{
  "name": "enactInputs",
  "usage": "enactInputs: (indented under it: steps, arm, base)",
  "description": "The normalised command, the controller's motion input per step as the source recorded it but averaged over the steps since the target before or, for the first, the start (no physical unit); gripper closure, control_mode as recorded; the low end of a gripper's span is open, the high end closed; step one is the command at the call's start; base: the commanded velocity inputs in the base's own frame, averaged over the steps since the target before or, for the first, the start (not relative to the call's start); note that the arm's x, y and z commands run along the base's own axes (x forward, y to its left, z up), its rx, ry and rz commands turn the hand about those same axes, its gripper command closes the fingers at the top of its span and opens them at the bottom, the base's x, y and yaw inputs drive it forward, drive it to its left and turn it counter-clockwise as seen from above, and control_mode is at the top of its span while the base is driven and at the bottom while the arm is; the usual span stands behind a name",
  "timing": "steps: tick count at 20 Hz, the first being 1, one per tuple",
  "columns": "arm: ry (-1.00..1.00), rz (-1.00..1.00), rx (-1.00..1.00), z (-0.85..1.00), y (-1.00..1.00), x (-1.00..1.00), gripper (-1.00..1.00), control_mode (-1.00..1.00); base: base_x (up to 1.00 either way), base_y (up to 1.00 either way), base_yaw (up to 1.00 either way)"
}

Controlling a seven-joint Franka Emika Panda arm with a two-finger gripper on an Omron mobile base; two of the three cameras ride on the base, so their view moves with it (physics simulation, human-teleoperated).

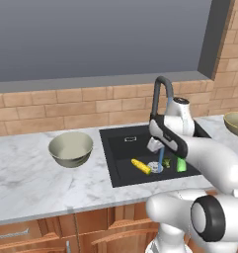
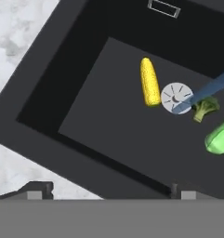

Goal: Pick the corns from the sink and place them in one bowl. Place the broccoli in the other bowl. Then turn off the sink faucet.

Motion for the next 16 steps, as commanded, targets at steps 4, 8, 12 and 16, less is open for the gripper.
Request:
enactInputs:
  steps: [4, 8, 12, 16]
  arm:
    - [0.03, 0.04, 0.0, -0.42, 0.0, 0.36, -1.0, -1.0]
    - [0.0, 0.01, 0.0, -0.42, 0.0, 0.25, -1.0, -1.0]
    - [0.0, 0.0, 0.0, -0.41, 0.0, 0.2, -1.0, -1.0]
    - [0.0, 0.0, 0.0, -0.39, 0.0, 0.16, -1.0, -1.0]
  base:
    - [0.0, 0.0, 0.0]
    - [0.0, 0.0, 0.0]
    - [0.0, 0.0, 0.0]
    - [0.0, 0.0, 0.0]
